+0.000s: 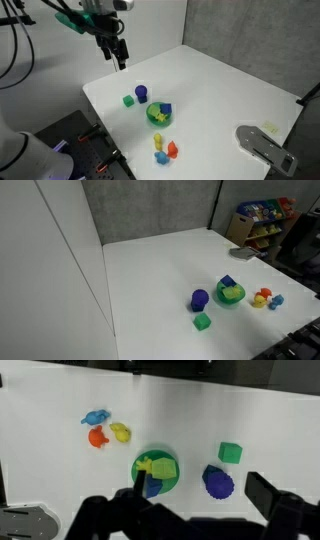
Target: Remove the blue block from the bowl and put it on the table
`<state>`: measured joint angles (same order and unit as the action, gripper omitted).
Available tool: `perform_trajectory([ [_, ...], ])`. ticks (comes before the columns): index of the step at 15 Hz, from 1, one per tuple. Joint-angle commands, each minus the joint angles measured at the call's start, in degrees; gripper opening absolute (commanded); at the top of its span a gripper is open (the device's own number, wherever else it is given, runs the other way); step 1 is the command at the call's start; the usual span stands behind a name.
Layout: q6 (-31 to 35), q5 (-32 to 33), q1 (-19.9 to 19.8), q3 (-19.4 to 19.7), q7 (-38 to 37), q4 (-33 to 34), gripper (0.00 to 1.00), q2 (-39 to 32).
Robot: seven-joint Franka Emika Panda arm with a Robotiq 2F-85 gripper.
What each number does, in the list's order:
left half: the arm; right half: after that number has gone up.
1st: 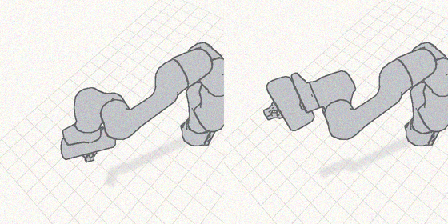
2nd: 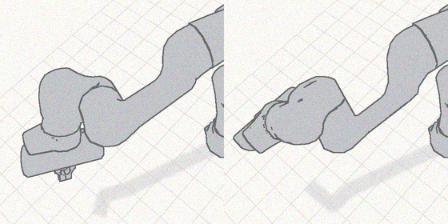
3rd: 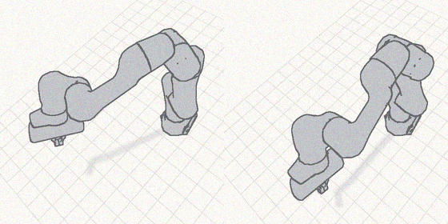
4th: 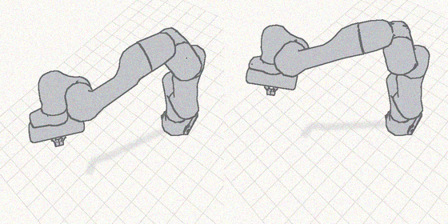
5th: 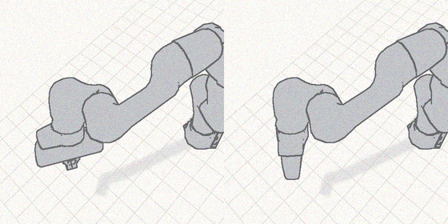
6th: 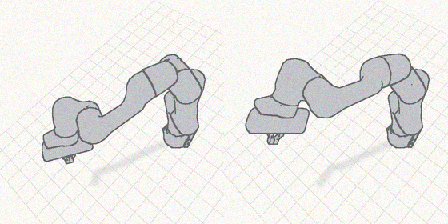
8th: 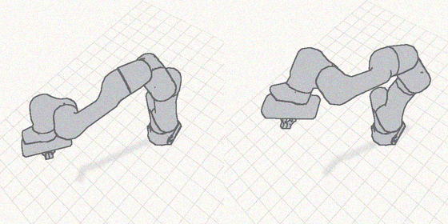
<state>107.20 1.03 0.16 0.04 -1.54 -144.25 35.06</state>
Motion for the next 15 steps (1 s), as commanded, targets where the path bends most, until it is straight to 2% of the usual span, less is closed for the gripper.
perform_trajectory([
  [1, -0.13, -0.09, -0.19, -0.14, 0.11, 0.11, 1.0, -0.02],
  [15, 0.29, 0.23, -0.35, -0.47, -0.5, 0.41, 1.0, -0.63],
])
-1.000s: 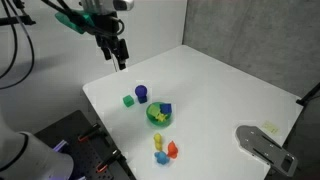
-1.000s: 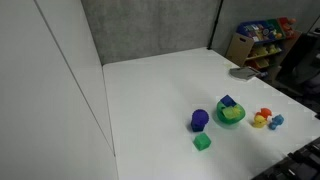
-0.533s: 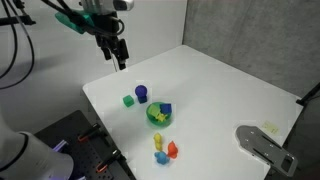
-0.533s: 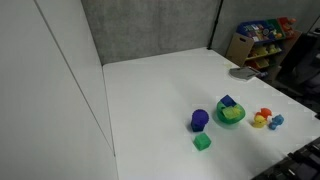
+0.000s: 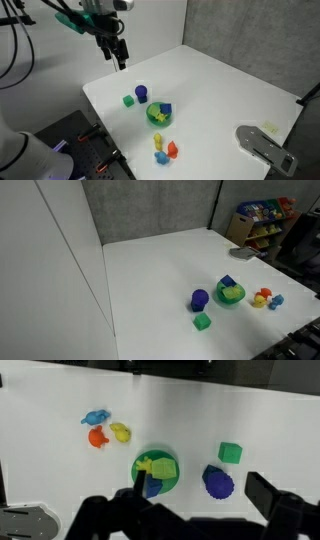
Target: Remove the blue block from the bowl and put it on the table
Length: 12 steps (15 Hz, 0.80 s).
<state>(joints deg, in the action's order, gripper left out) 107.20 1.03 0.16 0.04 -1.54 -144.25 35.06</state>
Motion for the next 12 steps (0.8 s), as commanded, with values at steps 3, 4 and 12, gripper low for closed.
perform_trajectory([
  [3, 2.01, -0.04, -0.45, -0.74, -1.71, 2.01, 1.0, -4.09],
  [4, 3.38, 0.03, -0.51, -0.9, -2.16, 2.32, 1.0, -5.25],
  [12, 14.97, 0.2, -0.83, -1.21, -5.11, 5.51, 1.0, -18.25],
])
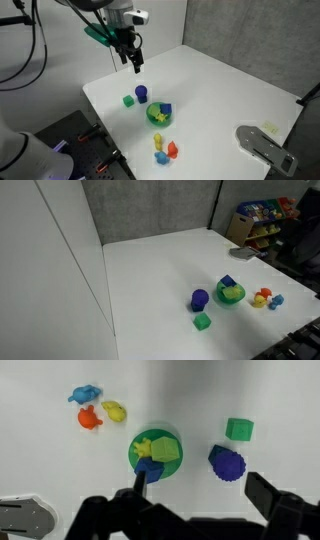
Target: Remove the blue block from the bowl and put it on the table
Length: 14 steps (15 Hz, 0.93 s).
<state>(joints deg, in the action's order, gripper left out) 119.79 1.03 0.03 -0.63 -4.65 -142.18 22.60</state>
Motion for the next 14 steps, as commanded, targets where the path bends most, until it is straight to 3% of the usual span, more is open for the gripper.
perform_trajectory([
  [1, 3.64, 0.36, -0.8, -0.52, -2.53, 4.1, 1.0, -7.78],
  [14, 11.69, 0.57, -2.47, 3.0, -7.32, 15.5, 1.0, -31.6],
])
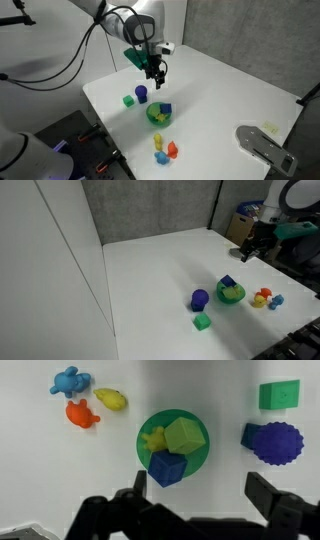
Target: Remove the blue block from the bowl and put it on the table
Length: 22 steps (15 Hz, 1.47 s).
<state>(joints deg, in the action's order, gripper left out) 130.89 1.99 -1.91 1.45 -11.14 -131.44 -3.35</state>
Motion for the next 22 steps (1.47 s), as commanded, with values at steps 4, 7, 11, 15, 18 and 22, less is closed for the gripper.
perform_trajectory([
  [4, 3.52, -0.09, -0.55, 2.48, -0.68, 8.8, 1.0, -13.33],
  [7, 6.86, -0.37, -0.43, 3.18, -0.33, 11.37, 1.0, -19.21],
  [11, 8.17, -2.96, -1.18, 2.76, 1.17, 15.61, 1.0, -26.54],
  [15, 7.88, -5.01, -1.42, 2.31, 1.57, 19.25, 1.0, -31.59],
  [18, 7.8, -5.62, -1.27, 2.31, 1.39, 20.85, 0.88, -33.54],
  [22, 7.69, -5.93, -0.96, 2.15, 1.28, 21.88, 0.49, -34.97],
])
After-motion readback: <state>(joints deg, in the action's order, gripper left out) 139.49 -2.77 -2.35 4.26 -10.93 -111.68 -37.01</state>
